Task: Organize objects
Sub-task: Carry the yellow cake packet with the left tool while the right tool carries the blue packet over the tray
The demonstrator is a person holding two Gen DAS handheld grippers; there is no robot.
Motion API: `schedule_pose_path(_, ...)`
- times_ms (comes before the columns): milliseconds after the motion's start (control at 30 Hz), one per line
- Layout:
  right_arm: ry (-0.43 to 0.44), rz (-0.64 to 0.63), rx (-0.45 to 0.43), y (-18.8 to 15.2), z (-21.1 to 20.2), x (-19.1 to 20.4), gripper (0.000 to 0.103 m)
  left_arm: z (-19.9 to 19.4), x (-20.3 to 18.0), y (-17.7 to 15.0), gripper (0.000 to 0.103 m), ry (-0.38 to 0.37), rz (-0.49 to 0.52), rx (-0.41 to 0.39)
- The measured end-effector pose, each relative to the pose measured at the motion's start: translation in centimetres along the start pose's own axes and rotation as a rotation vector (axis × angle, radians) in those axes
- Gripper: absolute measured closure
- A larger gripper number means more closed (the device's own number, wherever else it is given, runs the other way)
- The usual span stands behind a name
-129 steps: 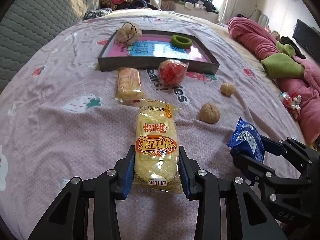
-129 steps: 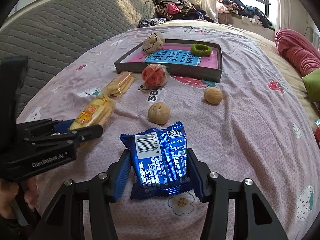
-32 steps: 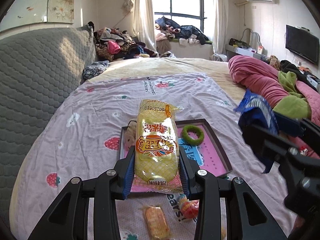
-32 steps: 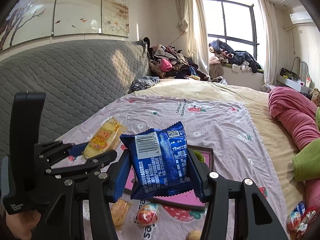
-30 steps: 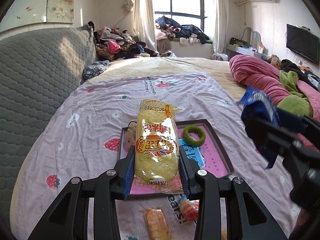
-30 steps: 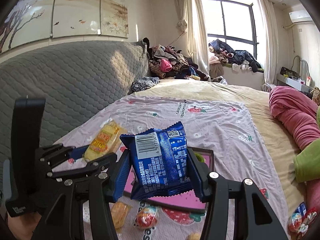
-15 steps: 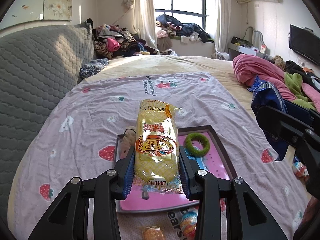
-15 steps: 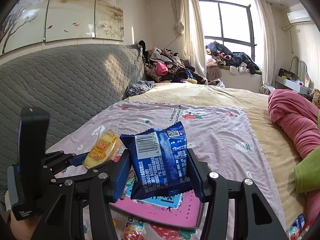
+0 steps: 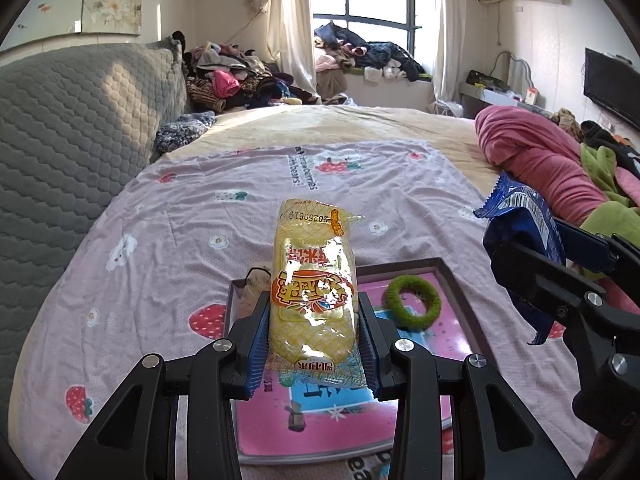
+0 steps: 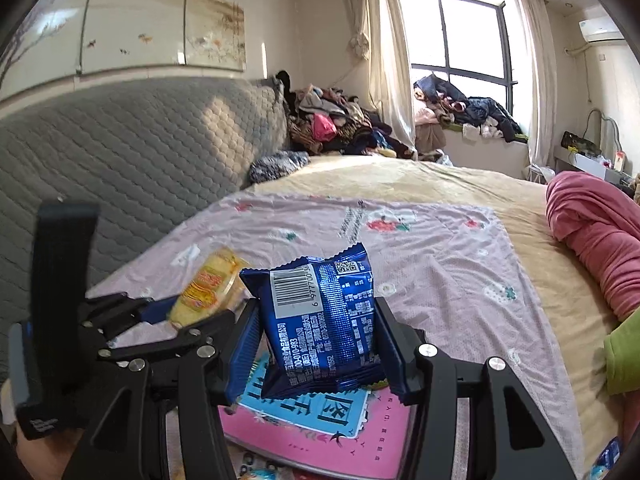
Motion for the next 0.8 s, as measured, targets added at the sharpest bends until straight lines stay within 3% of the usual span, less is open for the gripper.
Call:
schedule_pose_path(600, 0.025, 0.072, 0.11, -5.5, 5.5, -1.5, 0.049, 6.2, 0.9, -3.2, 0.063, 0.005, 0.008, 0.08)
schedule_pose_path(800, -0.023, 0.072, 0.165, -7.2, 7.0, -2.1, 0.049, 7.4, 1.9, -4.6, 0.063, 0.024, -0.001, 0.122)
Point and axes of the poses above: each gripper's, at about its wrist camera, not at the fingertips, and z roughly the way its jaws point, x to its left, y to its top, the point moved 3 cm from there along z, roughly the way its jaws point, and after that the axes turned 10 degrees about -z, right-handed, at the moved point
